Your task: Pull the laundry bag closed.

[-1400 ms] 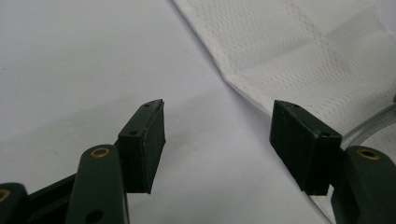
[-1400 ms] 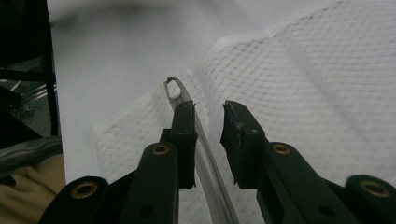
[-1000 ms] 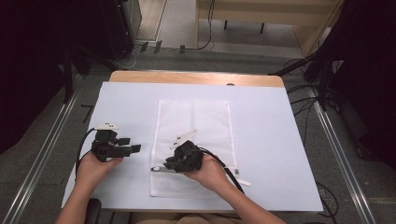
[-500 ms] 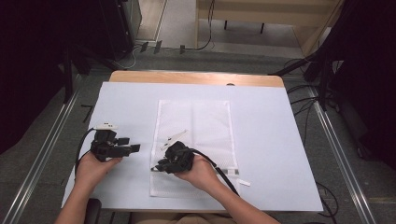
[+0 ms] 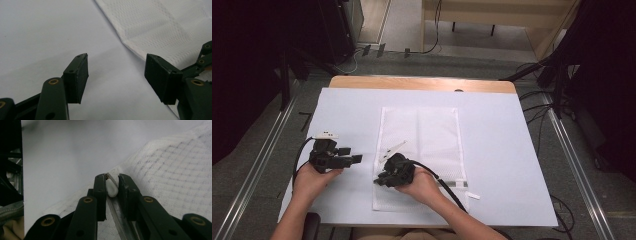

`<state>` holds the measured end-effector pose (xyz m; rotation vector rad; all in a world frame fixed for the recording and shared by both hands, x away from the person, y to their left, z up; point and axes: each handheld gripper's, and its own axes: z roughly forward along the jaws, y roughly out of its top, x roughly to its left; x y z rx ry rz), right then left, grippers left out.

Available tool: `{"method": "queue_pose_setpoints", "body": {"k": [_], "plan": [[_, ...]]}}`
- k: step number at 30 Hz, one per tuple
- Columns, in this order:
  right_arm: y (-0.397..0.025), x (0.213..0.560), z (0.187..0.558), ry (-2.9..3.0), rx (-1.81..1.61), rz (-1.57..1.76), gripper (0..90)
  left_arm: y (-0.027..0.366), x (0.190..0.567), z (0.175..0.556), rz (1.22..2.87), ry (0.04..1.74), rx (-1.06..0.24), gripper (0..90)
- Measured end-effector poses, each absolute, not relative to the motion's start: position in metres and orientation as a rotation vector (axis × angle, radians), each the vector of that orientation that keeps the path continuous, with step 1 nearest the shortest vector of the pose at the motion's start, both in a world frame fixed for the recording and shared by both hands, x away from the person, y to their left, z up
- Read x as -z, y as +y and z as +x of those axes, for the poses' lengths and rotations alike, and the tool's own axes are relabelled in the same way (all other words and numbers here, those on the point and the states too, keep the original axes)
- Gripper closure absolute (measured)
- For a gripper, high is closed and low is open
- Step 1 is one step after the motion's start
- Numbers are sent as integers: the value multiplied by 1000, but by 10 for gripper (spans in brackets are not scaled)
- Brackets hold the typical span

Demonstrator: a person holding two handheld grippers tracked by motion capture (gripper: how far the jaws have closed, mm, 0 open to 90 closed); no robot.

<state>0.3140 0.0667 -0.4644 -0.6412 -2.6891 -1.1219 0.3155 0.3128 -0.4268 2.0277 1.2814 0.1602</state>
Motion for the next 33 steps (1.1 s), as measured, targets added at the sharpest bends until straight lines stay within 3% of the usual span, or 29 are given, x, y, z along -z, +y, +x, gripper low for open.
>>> {"method": "queue_pose_setpoints", "body": {"k": [5, 33], "plan": [[68, 463, 312, -2705, 1120, -614, 829, 313, 427, 316, 2029, 1283, -164, 362], [71, 462, 312, -2736, 1123, -558, 864, 313, 424, 310, 2028, 1240, -149, 374]]}}
